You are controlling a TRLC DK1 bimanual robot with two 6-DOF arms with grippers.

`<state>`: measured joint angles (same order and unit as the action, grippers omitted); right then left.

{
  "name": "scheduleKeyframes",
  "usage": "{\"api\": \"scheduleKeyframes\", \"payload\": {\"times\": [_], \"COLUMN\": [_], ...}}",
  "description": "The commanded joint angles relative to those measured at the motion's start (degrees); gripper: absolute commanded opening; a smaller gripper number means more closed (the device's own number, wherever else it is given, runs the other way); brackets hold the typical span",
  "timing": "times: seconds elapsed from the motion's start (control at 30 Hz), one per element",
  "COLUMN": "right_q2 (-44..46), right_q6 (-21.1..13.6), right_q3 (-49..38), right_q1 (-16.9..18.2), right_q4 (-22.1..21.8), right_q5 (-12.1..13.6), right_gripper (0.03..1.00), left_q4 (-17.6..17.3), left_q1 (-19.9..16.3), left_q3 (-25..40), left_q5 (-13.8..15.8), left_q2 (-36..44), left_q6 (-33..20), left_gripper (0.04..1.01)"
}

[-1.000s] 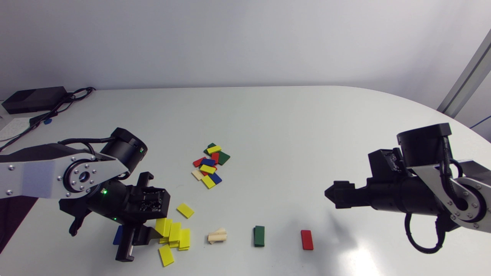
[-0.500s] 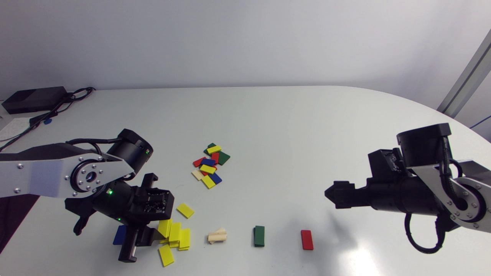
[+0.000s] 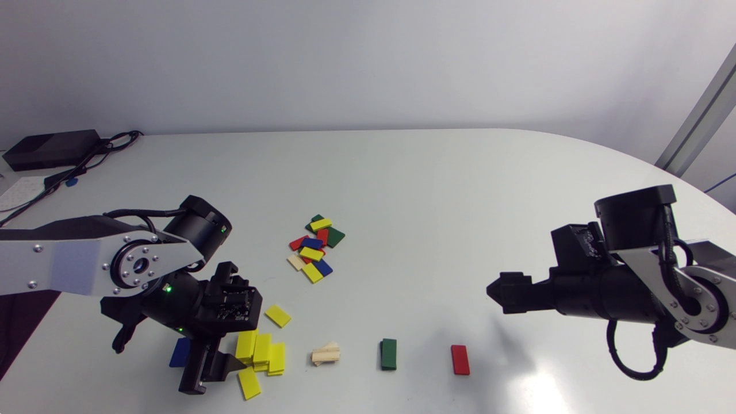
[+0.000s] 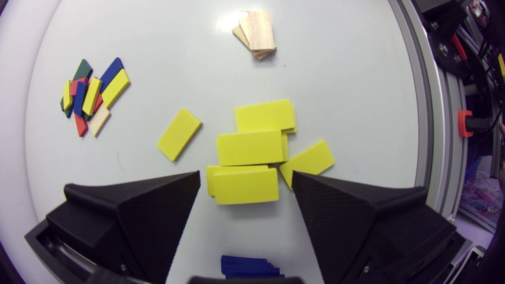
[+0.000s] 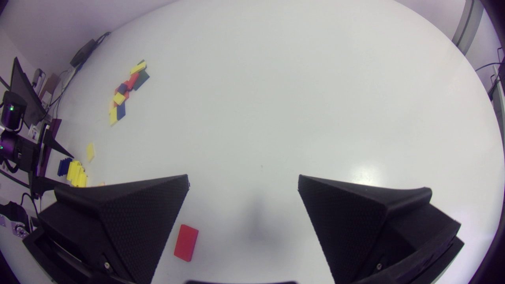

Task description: Take domino bricks one by one from the mixed stack on the table and place each onto the existing stack of the same color.

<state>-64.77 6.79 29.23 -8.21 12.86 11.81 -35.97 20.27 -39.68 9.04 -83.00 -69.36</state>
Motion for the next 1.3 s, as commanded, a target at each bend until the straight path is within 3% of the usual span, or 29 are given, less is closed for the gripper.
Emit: {"api": "scheduleKeyframes", "payload": {"times": [0.0, 0.17, 0.33, 0.4, 0.5, 0.63, 0.87, 1.27], "right_q2": [-0.7, -0.4, -0.3, -0.3, 0.3, 0.7, 1.4, 2.0], "right_q6": [-0.4, -0.5, -0.4, -0.4, -0.4, -0.4, -0.5, -0.5], "right_q3": [-1.5, -1.6, -1.6, -1.6, -1.7, -2.0, -2.2, -2.5], "right_q1": [0.4, 0.4, 0.3, 0.2, 0.2, 0.2, 0.1, -0.1], "right_q4": [-0.6, -0.6, -0.6, -0.6, -0.6, -0.5, -0.3, -0.1], "right_q5": [0.1, 0.1, 0.1, 0.1, 0.1, 0.1, 0.1, 0.2], "right_gripper": [0.974, 0.974, 0.974, 0.974, 0.974, 0.974, 0.974, 0.974], "left_q4": [-0.9, -6.4, -11.0, -13.4, -14.3, -12.0, -8.9, 0.1], "left_q1": [0.4, -0.2, 0.5, 2.1, 4.3, 9.1, 14.1, 14.4], "left_q3": [-1.8, -4.5, -6.1, -6.5, -5.5, -0.7, 5.1, 8.0], "left_q5": [0.1, 0.3, 0.4, 0.3, -1.4, -5.6, -8.2, -9.9], "left_q2": [-0.2, 3.2, 8.4, 8.6, 8.2, 8.5, 10.1, 4.4], "left_q6": [0.9, 5.7, 17.4, 22.9, 29.1, 33.9, 38.3, 40.0], "left_gripper": [0.974, 0.977, 0.972, 0.97, 0.944, 0.941, 0.939, 0.939]}}
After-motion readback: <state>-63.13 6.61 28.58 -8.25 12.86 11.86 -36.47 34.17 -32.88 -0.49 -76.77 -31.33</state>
